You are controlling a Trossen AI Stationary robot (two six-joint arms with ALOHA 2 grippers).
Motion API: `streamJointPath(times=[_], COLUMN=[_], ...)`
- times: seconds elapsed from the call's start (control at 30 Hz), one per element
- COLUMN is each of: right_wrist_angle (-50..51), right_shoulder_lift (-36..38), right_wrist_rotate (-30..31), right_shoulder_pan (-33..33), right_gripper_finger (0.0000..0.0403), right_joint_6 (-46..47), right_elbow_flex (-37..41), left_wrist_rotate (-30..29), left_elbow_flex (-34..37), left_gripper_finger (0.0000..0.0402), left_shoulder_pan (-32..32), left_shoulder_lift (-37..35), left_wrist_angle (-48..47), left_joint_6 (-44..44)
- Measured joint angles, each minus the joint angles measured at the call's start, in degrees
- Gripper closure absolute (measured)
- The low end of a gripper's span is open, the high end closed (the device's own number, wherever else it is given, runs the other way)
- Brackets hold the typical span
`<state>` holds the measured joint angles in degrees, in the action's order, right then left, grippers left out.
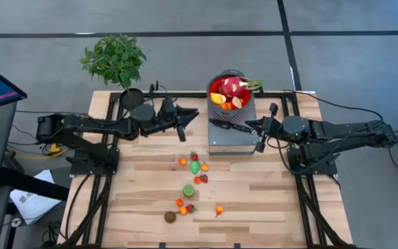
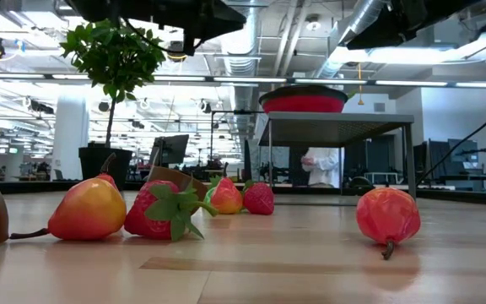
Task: Pick & Place Fruit
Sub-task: Put the half kiwi into the red colander on the shelf
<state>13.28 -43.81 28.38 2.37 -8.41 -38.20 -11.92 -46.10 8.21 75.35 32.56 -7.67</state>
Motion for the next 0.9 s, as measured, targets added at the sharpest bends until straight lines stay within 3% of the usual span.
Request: streamJointPath(times=[0.3, 0.47, 0.9], right_wrist_angle=[-0.05, -0.03, -3.60], right_shoulder_lift=[0.00, 0.00, -2.76], right_wrist_rotate=[-0.05, -0.13, 0.13], right_shoulder_pan=[1.45, 2.65, 16.53], right_gripper_finger=[0.0403, 0.0403, 0.0403], right_joint_6=[0.95, 6.46, 19.00], right_elbow_flex=[0.00, 0.00, -0.01], left_wrist_rotate=[0.15, -0.01, -0.02], left_elbow_flex=[3.60, 5.72, 8.34], left_gripper_finger=[0.0370, 0.0379, 0.0394], left_shoulder_pan=[-5.94, -9.05, -17.42], left_shoulder_lift=[-3.62, -5.97, -7.63], left_wrist_angle=[-0.12, 0.09, -0.03], left_joint_6=[0.12, 0.12, -0.25])
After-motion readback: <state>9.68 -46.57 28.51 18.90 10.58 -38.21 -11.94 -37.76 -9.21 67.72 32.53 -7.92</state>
